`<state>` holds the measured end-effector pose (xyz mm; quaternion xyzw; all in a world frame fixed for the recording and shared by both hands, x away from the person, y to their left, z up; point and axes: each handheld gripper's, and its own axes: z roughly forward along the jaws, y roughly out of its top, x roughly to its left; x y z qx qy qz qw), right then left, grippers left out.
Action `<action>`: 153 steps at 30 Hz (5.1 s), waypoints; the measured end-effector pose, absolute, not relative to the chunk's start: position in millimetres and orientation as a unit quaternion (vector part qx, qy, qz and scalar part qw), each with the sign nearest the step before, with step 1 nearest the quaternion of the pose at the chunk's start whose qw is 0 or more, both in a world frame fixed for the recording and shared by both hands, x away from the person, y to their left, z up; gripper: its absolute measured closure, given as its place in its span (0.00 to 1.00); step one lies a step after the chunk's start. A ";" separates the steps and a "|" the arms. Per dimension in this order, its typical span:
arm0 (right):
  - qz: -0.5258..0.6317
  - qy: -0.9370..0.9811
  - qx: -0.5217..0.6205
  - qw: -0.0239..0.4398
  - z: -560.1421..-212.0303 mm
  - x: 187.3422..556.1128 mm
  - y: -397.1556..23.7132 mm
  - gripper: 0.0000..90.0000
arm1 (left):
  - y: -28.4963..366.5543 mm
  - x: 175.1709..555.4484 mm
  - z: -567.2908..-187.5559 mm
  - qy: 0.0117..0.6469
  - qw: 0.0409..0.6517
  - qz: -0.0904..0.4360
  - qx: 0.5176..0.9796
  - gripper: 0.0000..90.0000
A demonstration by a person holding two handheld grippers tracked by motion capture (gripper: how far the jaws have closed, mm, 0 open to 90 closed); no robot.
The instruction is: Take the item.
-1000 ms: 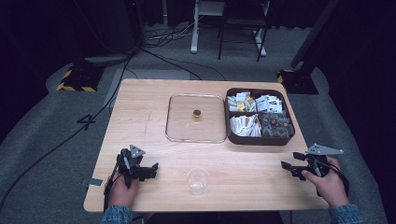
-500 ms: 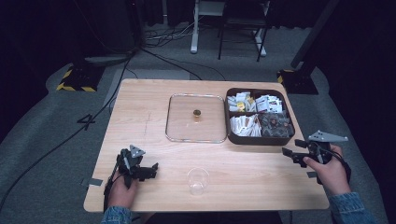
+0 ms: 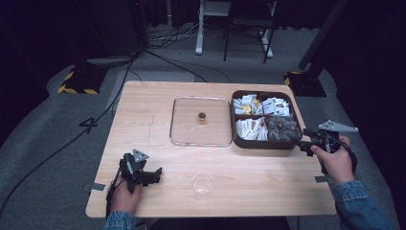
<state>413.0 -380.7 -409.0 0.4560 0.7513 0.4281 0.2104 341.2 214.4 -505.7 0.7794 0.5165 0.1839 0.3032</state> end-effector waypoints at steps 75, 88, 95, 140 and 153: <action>0.443 0.754 0.447 0.192 -397.4 461.7 -356.7 0.80 | 214.6 341.8 -505.6 0.516 0.303 0.185 0.780 0.00; 0.482 0.771 0.379 0.174 -364.1 417.2 -331.0 0.80 | 214.5 341.8 -505.6 0.516 0.303 0.185 0.780 0.00; 0.494 0.780 0.345 0.166 -352.1 399.7 -313.0 0.80 | 214.5 341.8 -505.6 0.516 0.303 0.185 0.780 0.00; 0.551 0.819 0.159 0.023 -349.2 318.0 -167.2 0.80 | 215.0 338.9 -505.6 0.517 0.303 0.184 0.779 0.00; 0.534 0.833 0.145 -0.002 -370.8 314.5 -141.9 0.80 | 215.2 339.2 -505.5 0.516 0.303 0.184 0.780 0.00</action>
